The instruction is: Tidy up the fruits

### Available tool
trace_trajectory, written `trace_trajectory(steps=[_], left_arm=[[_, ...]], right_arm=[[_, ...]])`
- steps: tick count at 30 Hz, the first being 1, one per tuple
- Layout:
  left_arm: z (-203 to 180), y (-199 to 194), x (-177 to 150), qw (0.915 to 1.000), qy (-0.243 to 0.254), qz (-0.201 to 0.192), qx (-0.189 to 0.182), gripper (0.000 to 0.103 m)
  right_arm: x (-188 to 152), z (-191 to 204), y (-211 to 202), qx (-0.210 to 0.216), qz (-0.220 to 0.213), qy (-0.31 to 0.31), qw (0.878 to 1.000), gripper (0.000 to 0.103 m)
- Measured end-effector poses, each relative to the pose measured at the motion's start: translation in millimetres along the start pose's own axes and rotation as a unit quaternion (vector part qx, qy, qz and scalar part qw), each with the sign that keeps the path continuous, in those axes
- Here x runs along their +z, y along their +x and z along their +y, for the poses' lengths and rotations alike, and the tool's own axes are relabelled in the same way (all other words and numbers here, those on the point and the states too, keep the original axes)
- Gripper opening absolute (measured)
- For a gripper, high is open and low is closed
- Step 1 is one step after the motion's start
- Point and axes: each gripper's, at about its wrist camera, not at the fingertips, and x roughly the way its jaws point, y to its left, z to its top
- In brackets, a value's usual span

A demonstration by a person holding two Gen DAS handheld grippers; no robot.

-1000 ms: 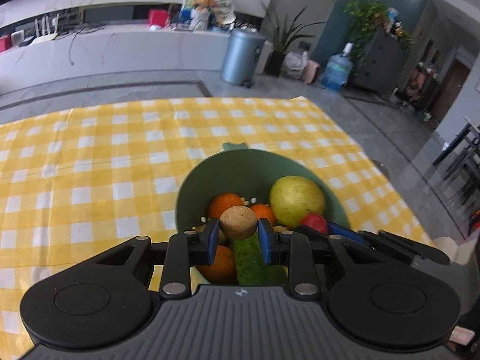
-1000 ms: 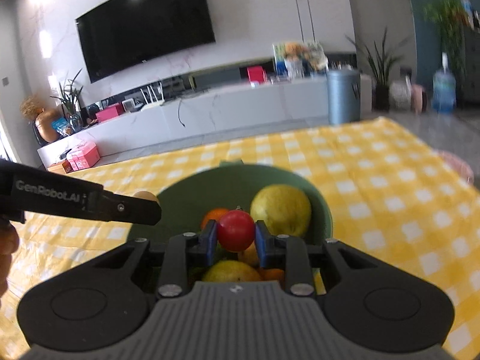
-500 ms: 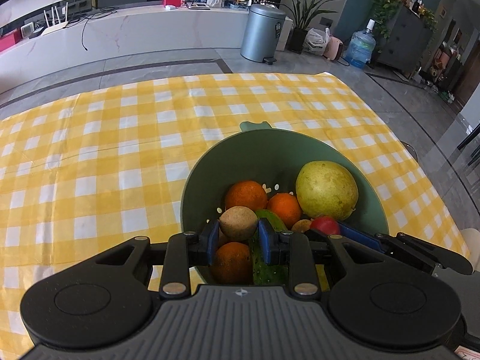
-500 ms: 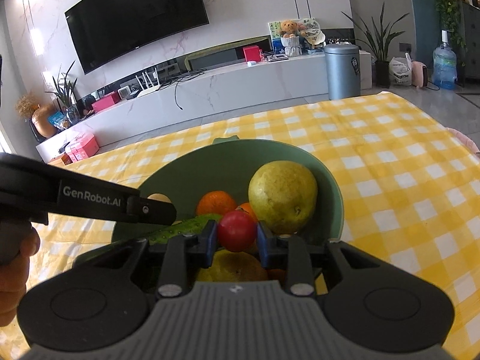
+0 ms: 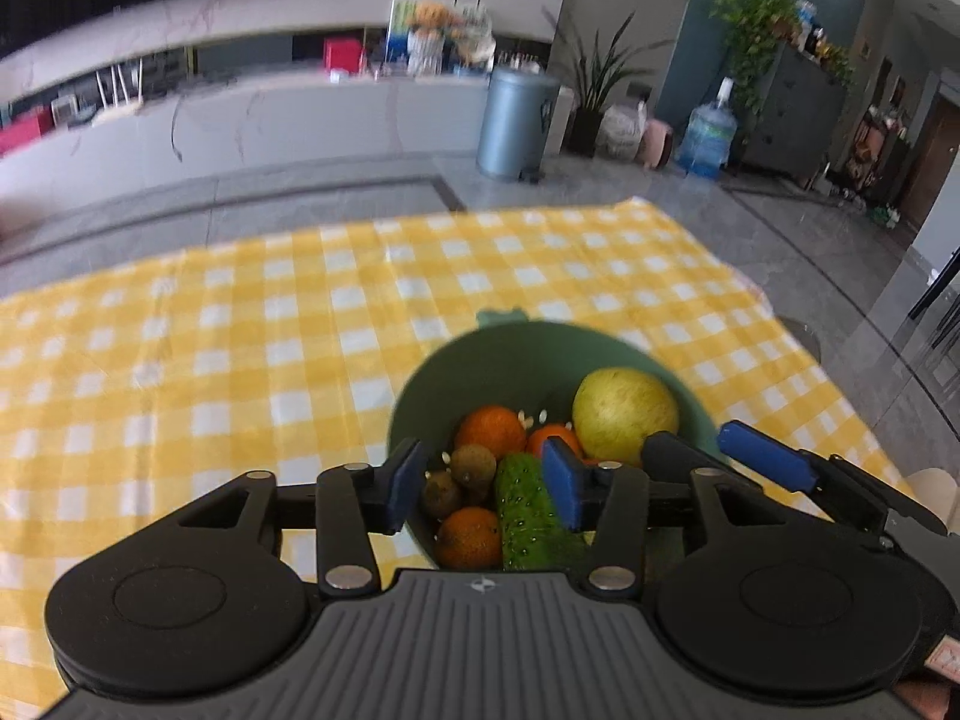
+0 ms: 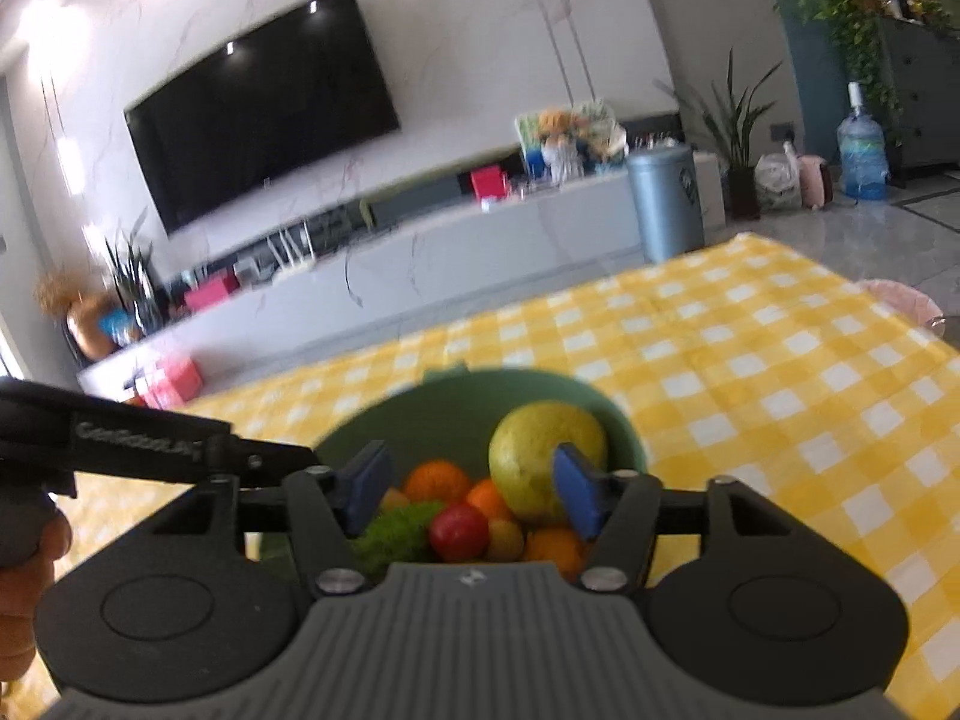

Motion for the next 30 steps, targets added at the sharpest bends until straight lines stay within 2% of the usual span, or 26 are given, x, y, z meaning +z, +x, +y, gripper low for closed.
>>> trace_trajectory(steps=[3,9,13,17,19,22,26,30], left_arm=[[-5,-29,-5,0.9991,0.024,-0.033,0.012,0.067],[-19,-88,-28,0.992,0.067,-0.098,0.044,0.076],[-22,-115,-44,0.988,0.068,-0.123,0.063,0.077],[-24,-134,-60,0.9813,0.065,-0.158,0.088,0.079],[-25,-141,-67,0.9774,0.062,-0.176,0.099,0.086],[-27,-145,-80,0.9702,0.05,-0.207,0.115,0.088],[-27,-134,-95,0.9704,0.041,-0.201,0.127,0.088],[-19,-127,-108,0.9746,0.037,-0.183,0.124,0.088]], right_arm=[[1,2,-21,0.007,-0.032,0.001,0.999,0.073],[1,22,-65,0.009,-0.073,-0.031,0.997,0.081],[4,40,-88,0.011,-0.066,-0.049,0.997,0.084],[4,58,-116,0.005,-0.063,-0.081,0.995,0.092],[3,65,-130,0.003,-0.065,-0.099,0.993,0.094],[-2,74,-150,-0.012,-0.075,-0.131,0.989,0.097],[-15,74,-159,-0.042,-0.08,-0.162,0.983,0.099],[-29,60,-158,-0.052,-0.066,-0.148,0.985,0.099]])
